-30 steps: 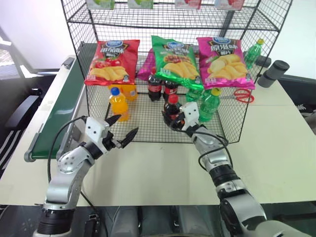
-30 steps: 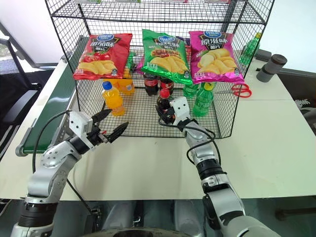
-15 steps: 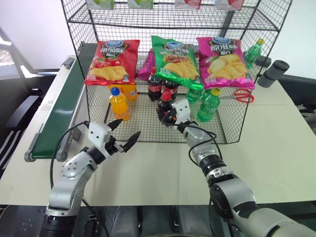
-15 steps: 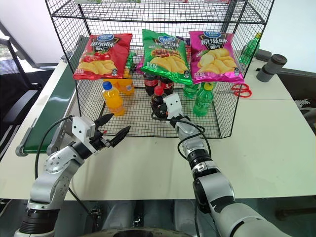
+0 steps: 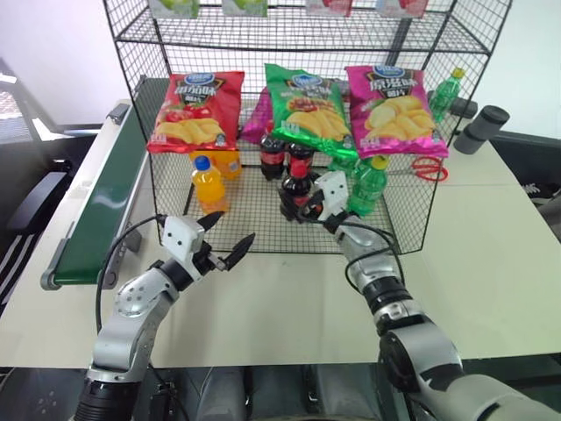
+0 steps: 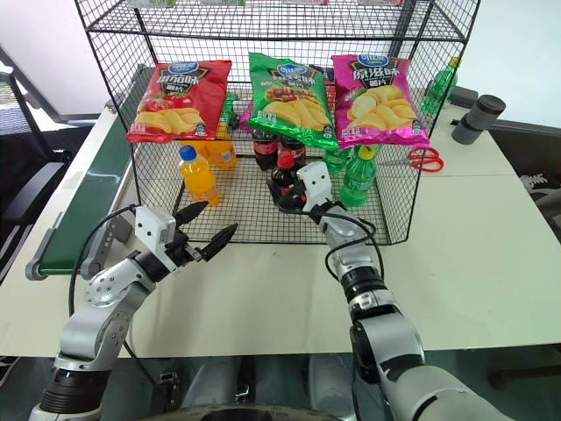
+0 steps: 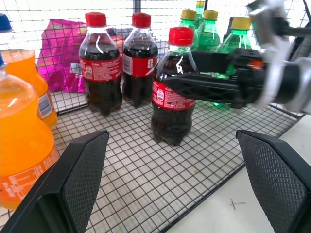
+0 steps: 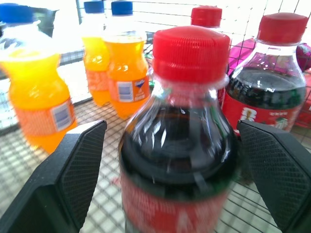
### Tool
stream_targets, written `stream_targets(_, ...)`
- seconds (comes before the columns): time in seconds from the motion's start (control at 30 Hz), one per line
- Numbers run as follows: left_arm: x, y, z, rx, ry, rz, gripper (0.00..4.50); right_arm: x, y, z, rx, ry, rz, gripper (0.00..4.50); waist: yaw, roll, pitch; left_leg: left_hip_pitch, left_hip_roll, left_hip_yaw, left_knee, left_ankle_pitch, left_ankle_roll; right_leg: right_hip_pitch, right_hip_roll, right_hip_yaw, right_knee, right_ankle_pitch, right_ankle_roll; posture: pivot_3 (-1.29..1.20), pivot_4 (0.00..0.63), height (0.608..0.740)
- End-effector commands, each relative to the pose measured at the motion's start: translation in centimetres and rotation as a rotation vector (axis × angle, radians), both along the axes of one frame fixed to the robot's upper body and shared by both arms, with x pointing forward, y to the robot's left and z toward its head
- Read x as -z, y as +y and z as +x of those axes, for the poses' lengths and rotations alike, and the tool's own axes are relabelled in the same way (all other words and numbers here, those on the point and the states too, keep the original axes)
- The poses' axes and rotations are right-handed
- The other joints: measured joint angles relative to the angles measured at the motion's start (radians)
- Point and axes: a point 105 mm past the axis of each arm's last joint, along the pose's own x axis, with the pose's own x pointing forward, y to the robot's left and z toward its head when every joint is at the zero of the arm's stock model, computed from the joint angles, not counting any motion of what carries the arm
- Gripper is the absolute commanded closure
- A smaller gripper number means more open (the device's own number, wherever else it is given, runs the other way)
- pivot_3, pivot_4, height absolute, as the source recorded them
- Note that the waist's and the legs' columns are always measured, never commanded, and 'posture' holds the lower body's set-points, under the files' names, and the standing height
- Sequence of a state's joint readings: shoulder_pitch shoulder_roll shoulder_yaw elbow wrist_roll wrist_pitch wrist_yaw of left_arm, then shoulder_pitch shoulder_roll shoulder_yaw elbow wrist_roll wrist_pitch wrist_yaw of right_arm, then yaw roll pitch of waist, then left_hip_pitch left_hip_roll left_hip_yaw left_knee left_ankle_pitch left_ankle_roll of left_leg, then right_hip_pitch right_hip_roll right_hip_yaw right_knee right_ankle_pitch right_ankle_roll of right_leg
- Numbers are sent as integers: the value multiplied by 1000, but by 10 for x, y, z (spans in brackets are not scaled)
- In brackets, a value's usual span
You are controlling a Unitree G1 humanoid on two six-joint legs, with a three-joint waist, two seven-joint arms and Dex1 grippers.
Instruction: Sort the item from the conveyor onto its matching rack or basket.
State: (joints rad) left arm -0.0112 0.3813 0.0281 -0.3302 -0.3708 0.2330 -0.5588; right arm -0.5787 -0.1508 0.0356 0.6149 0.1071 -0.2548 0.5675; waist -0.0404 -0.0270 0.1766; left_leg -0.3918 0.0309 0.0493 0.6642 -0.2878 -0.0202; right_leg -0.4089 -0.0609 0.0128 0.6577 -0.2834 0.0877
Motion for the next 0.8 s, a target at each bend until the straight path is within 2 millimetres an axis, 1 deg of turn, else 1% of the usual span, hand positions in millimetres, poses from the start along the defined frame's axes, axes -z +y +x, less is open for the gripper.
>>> stream_targets(0.03, -13, 0, -1, -2, -45, -8, 0, -13, -14, -16, -53, -45, -49, 49, -1, 0, 0, 0, 0, 0, 0, 0, 0, 0, 0, 0, 0, 0, 0, 0, 150, 740)
stream_targets(0.13, -13, 1, 1, -5, -33, -4, 0, -14, -39, -34, -49, -28, -83, 49, 0, 0, 0, 0, 0, 0, 0, 0, 0, 0, 0, 0, 0, 0, 0, 0, 150, 740)
stream_targets(0.3, -13, 7, 4, 0, -12, 40, 0, -28, -79, -70, -50, -11, -101, 49, 2, 1, 0, 1, 0, 0, 0, 0, 0, 0, 1, 0, 0, 0, 0, 0, 150, 740)
stream_targets(0.37, -13, 9, 4, -2, -5, 48, 0, -31, -86, -79, -48, 0, -112, 49, 3, 1, 0, 1, 1, -1, 0, 0, 0, 1, 1, 0, 0, 0, 0, 0, 150, 740)
stream_targets(0.43, -9, 17, 6, -8, 10, 81, 0, -35, -108, -93, -17, 18, -124, 49, 3, 1, 0, 1, 0, 0, 0, 0, 0, 1, 1, 0, 0, 0, 0, 0, 150, 740)
stream_targets(0.53, -6, 29, 8, -18, 23, 113, 0, -38, -129, -107, 16, 45, -143, 49, 13, 1, 0, 1, 1, -1, 0, 0, 0, 2, 2, 0, -1, 0, 0, 0, 150, 740)
stream_targets(0.6, -7, 36, 10, -26, 12, 126, 0, -40, -138, -110, 39, 51, -145, 49, 15, 1, 0, 2, 0, 0, 0, 0, 0, 2, 2, 1, -1, 0, 0, 0, 150, 740)
stream_targets(0.67, -8, 43, 12, -38, 10, 136, 0, -42, -144, -115, 39, 61, -137, 49, 20, 1, 0, 2, 1, 0, 0, 0, 0, 2, 3, 1, -1, 0, 0, 0, 150, 740)
stream_targets(0.8, -8, 50, 12, -29, 13, 146, 0, -44, -146, -117, 27, 77, -135, 49, 27, 1, 0, 2, 1, 0, 0, 0, 0, 2, 4, 1, -1, 0, 0, 0, 150, 740)
